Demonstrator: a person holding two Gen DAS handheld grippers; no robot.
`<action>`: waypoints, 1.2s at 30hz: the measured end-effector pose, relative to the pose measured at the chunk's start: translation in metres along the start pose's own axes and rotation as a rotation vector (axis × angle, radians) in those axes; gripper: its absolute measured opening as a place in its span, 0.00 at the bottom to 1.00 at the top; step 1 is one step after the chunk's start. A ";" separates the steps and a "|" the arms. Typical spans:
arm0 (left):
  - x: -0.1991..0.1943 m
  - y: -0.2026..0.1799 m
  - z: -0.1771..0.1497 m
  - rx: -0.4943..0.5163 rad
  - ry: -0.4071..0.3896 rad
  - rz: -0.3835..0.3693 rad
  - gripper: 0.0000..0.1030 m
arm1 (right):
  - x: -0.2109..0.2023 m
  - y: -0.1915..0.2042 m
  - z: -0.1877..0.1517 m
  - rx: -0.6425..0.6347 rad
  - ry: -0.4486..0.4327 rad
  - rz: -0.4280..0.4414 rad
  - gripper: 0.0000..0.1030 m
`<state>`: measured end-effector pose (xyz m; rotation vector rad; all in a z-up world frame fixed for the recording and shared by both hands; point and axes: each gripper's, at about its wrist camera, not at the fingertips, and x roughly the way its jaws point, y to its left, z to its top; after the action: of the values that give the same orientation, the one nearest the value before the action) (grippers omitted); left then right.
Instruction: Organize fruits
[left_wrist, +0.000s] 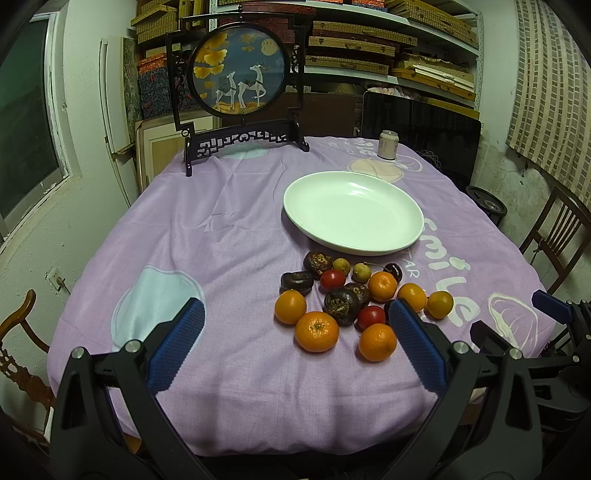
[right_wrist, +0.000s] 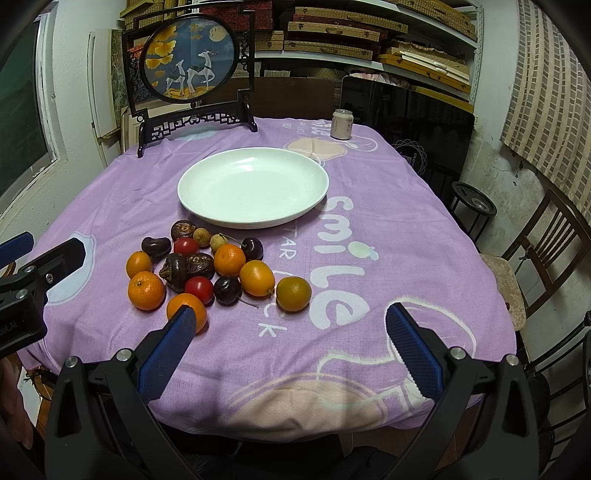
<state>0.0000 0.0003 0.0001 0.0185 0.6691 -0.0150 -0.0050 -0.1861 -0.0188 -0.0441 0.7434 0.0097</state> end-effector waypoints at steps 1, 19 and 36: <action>0.000 0.000 0.000 0.000 0.000 0.000 0.98 | 0.000 0.000 0.000 0.000 0.000 0.000 0.99; 0.000 0.000 0.000 -0.002 0.002 -0.001 0.98 | 0.000 0.002 -0.001 -0.001 0.001 0.000 0.99; 0.000 0.000 0.000 -0.003 0.006 -0.003 0.98 | 0.003 0.006 -0.002 -0.002 0.003 -0.001 0.99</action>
<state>0.0001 0.0003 -0.0001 0.0144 0.6747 -0.0169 -0.0046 -0.1801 -0.0225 -0.0466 0.7461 0.0097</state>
